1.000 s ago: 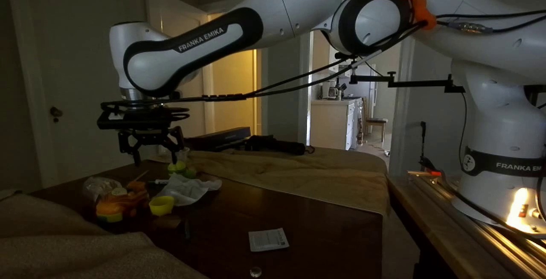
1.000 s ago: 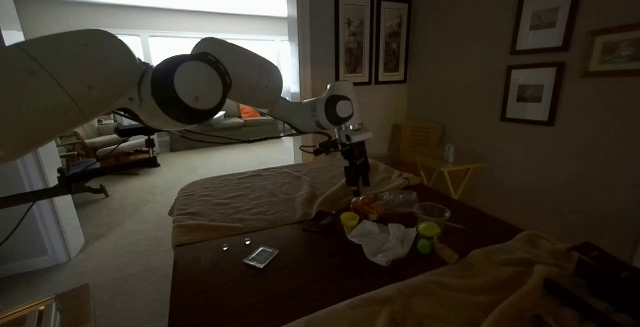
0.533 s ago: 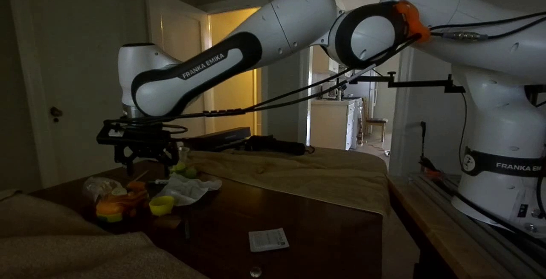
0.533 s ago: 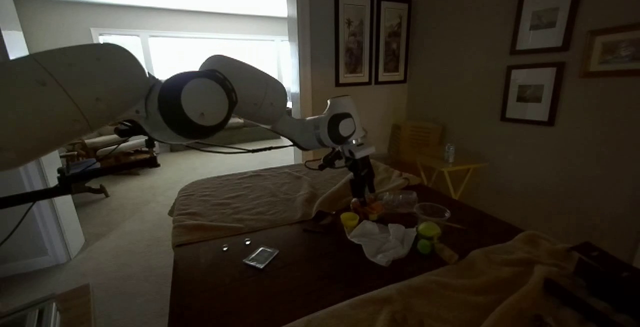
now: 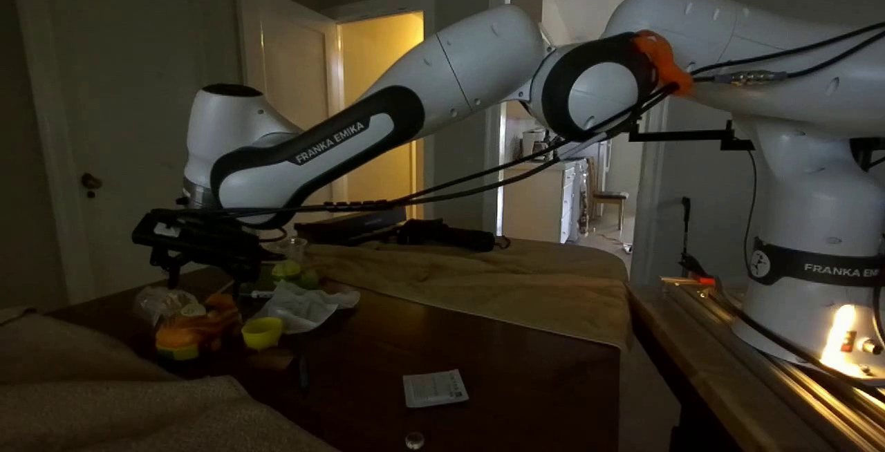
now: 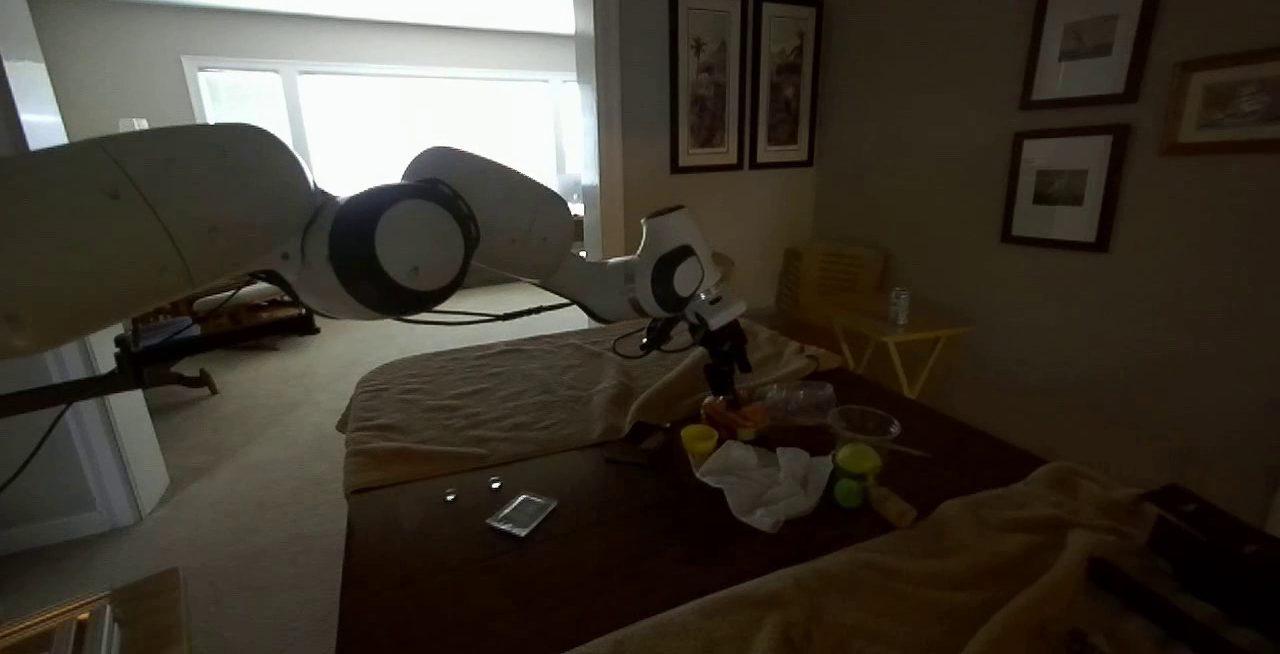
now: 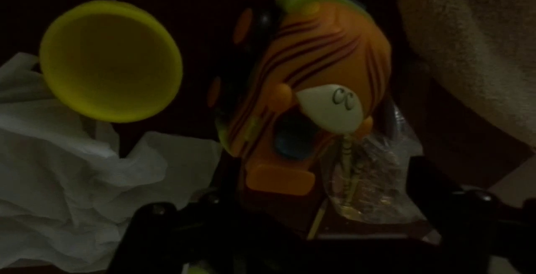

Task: Move the car toy to the right

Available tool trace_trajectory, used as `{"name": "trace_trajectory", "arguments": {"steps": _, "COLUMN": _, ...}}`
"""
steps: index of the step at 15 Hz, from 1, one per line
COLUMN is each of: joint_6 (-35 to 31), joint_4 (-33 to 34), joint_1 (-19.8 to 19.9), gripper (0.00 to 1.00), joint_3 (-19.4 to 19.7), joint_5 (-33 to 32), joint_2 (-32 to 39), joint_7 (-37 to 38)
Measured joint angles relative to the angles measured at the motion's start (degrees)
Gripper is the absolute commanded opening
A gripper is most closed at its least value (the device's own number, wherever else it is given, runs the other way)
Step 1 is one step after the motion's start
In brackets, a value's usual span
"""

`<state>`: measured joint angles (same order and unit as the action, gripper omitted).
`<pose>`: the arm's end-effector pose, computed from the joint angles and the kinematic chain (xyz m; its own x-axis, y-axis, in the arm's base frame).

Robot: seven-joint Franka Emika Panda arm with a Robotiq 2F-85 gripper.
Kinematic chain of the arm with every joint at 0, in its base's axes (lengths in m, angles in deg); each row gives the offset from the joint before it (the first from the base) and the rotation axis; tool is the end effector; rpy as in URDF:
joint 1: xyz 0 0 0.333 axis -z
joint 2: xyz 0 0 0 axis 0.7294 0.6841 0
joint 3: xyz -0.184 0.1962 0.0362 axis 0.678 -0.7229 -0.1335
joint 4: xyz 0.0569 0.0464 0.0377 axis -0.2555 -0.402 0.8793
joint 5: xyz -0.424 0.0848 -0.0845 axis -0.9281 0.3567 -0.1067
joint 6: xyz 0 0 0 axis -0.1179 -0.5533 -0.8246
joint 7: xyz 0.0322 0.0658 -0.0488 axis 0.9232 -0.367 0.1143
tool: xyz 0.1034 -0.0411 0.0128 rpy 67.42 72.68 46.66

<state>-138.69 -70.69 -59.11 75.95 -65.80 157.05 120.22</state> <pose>0.8299 0.0829 0.1473 0.3246 -0.8824 0.3407 -0.8519 -0.4293 -0.3001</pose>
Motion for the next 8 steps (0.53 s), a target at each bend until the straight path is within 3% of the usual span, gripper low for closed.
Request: {"name": "trace_trajectory", "arguments": {"steps": 8, "joint_6": -1.3, "joint_4": 4.5, "joint_1": 0.6, "gripper": 1.0, "joint_3": -0.5, "joint_5": 0.2, "joint_2": 3.9, "joint_7": 0.5}}
